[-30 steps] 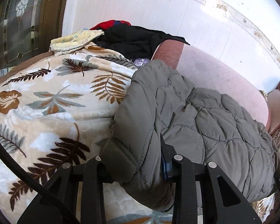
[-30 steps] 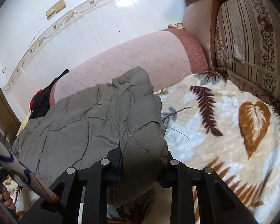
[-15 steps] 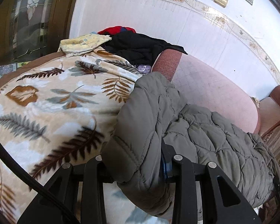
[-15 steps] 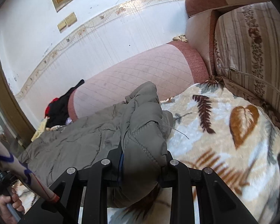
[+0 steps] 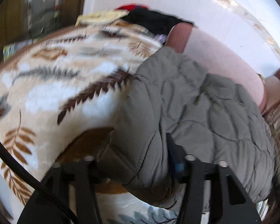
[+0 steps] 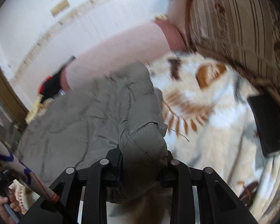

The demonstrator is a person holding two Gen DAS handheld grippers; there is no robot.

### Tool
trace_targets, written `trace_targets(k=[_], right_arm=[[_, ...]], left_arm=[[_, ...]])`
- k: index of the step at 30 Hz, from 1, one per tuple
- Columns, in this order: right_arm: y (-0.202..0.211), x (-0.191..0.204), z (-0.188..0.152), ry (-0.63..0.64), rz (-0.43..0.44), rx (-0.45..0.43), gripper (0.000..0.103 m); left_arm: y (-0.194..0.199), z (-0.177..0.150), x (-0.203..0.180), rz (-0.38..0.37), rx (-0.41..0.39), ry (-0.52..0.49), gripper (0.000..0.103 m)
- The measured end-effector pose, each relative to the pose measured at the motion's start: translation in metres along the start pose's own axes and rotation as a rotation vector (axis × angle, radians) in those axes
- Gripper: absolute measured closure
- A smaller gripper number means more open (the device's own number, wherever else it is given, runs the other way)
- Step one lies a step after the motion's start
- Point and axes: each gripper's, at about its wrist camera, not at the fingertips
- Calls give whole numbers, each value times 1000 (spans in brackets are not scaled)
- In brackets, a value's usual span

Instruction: Fold large clothes

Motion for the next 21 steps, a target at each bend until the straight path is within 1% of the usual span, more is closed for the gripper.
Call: trace_targets(k=[1, 2, 3, 5, 6, 7, 8, 9, 10, 11, 13, 14, 15, 16, 17, 18, 19, 21], right_arm=[[-7, -2, -3, 0, -22, 34, 54], [-13, -7, -5, -14, -34, 71, 50], [-15, -13, -6, -55, -28, 94, 48], [-7, -27, -4, -154, 8, 104, 46], [-1, -31, -4, -178, 11, 95, 45], [11, -37, -4, -201, -9, 66, 45], [23, -41, -4, -203, -50, 22, 45], [35, -40, -3, -191, -84, -30, 43], [42, -38, -2, -172, -102, -67, 43], [52, -30, 0, -126, -90, -126, 43], [63, -9, 6, -41, -26, -189, 43], [64, 6, 7, 17, 10, -206, 43], [62, 17, 7, 59, 35, -208, 43], [57, 31, 7, 113, 72, -198, 43], [49, 48, 6, 158, 112, -174, 43], [43, 57, 5, 175, 129, -159, 43], [30, 71, 3, 205, 154, -125, 43], [14, 88, -2, 247, 144, -98, 43]], left_arm=[[-4, 0, 7, -1, 23, 35, 33], [-6, 1, 13, 1, 38, 64, 30], [-3, 1, 21, -1, 44, 96, 30], [9, 0, 33, -13, 22, 150, 30], [16, -1, 37, -6, 2, 165, 30], [25, -3, 39, 14, -27, 173, 30], [35, -5, 39, 62, -73, 173, 30], [49, -7, 35, 121, -146, 154, 30], [57, -6, 28, 135, -188, 131, 30], [63, -4, 19, 138, -224, 95, 30], [75, -5, -9, 143, -305, -16, 30], [79, -8, -27, 126, -336, -80, 30], [78, -11, -48, 94, -343, -155, 30], [77, -15, -64, 68, -340, -205, 30], [72, -19, -83, 25, -327, -260, 30], [65, -23, -101, -19, -300, -305, 30], [58, -28, -113, -43, -277, -339, 30], [45, -38, -135, -66, -243, -399, 30]])
Point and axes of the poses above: each gripper's, at about its wrist camera, not at the fingertips, and y roughly against the way its jaws point, x to its left, z to its top, and after that the axes turned 6 degrees about -x, right-handed
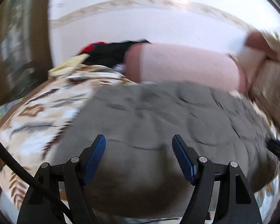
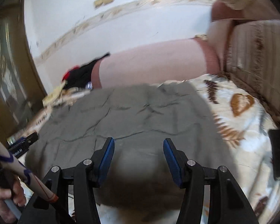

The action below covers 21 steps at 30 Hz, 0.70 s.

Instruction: Fold large clothes

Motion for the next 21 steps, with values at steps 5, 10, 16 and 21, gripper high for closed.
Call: trace_targets(k=[5, 10, 16, 21], right_arm=[[-51, 15, -18, 86, -26, 96, 43], [-69, 14, -37, 132, -39, 101, 41], [-72, 16, -39, 151, -42, 90, 41], [-57, 15, -32, 125, -25, 67, 43]], left_arm=[[-37, -20, -23, 8, 88, -71, 29], [-53, -29, -24, 29, 64, -91, 26], [-56, -34, -27, 43, 46, -91, 26], [-56, -33, -28, 38, 47, -85, 26]])
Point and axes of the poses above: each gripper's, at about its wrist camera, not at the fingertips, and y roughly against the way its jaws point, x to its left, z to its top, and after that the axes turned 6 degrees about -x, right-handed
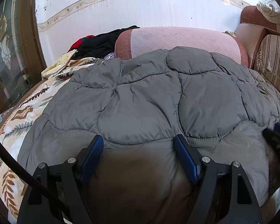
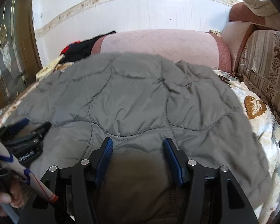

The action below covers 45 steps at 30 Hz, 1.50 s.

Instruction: Fold large clothes

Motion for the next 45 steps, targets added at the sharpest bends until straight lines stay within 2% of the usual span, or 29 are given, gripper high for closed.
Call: trace_targets(k=[3, 5, 6, 9, 12, 16, 22, 25, 27, 28, 30, 32, 34, 37, 39, 42, 45], right_arm=[[22, -14, 7, -42, -79, -64, 43], [31, -25, 9, -77, -140, -77, 43], [36, -32, 8, -103, -193, -79, 43], [31, -48, 4, -146, -260, -32, 43], [15, -54, -4, -175, -247, 49, 43], [6, -53, -4, -146, -260, 63, 42], [7, -51, -5, -136, -271, 44, 42], [21, -34, 0, -77, -278, -46, 42], [31, -15, 2, -3, -235, -113, 42], [34, -6, 2, 15, -179, -132, 42], [32, 6, 0, 53, -124, -119, 42], [22, 20, -7, 105, -110, -81, 42], [14, 18, -10, 90, -98, -44, 42], [14, 11, -8, 55, -80, -41, 42], [22, 6, -4, 32, -76, -59, 42], [49, -1, 3, 7, -119, -124, 42], [68, -20, 4, -47, -157, -148, 42]], left_arm=[[1, 1, 0, -2, 1, 3, 26], [1, 1, -1, -3, 1, 5, 26], [2, 1, 0, -3, 1, 4, 26], [2, 1, -1, -4, 1, 3, 25], [3, 2, -2, -3, -1, -1, 25], [3, 1, -2, -3, -1, -1, 25], [3, 1, -1, -4, -1, 1, 25], [3, 2, 0, -7, 1, 4, 25], [3, 2, -1, -6, 1, 4, 25], [3, 2, -1, -8, 1, 5, 25], [3, 2, -1, -8, 1, 5, 25], [3, 2, -1, -9, 2, 4, 25], [3, 2, 0, -16, 2, 11, 25], [13, 6, 10, -41, -15, 51, 25], [26, 9, 24, -17, -44, 90, 25], [46, 11, 54, 53, -75, 160, 25], [51, 5, 85, 125, -31, 231, 25]])
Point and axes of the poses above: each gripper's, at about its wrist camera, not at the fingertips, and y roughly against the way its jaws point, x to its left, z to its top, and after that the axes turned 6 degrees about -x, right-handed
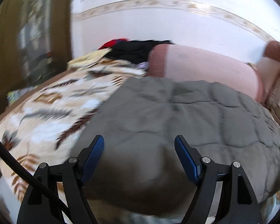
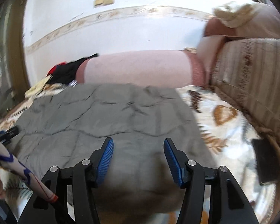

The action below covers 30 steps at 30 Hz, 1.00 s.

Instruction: Fold large clothes

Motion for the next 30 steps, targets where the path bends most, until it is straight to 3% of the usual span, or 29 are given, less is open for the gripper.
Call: trace_targets(k=[3, 10, 14, 17, 20, 23, 30], right_arm=[[8, -18, -2, -22, -62, 21, 42], [-25, -33, -26, -64, -81, 219, 41], [-22, -32, -29, -38, -85, 196, 40], [1, -25, -24, -24, -73, 108, 40], [19, -5, -22, 45, -27, 44, 40], [23, 8, -29, 52, 61, 74, 40], [1, 10, -42, 68, 72, 177, 36]], left_arm=[[-12, -9, 15, 21, 100, 40, 26], [-33, -21, 7, 40, 166, 2, 25], [-25, -21, 7, 62, 127, -14, 25], [-4, -21, 7, 69, 73, -18, 25], [14, -28, 5, 34, 69, -12, 25], [20, -33, -3, 19, 73, -44, 25], [1, -48, -17, 32, 84, -91, 24]])
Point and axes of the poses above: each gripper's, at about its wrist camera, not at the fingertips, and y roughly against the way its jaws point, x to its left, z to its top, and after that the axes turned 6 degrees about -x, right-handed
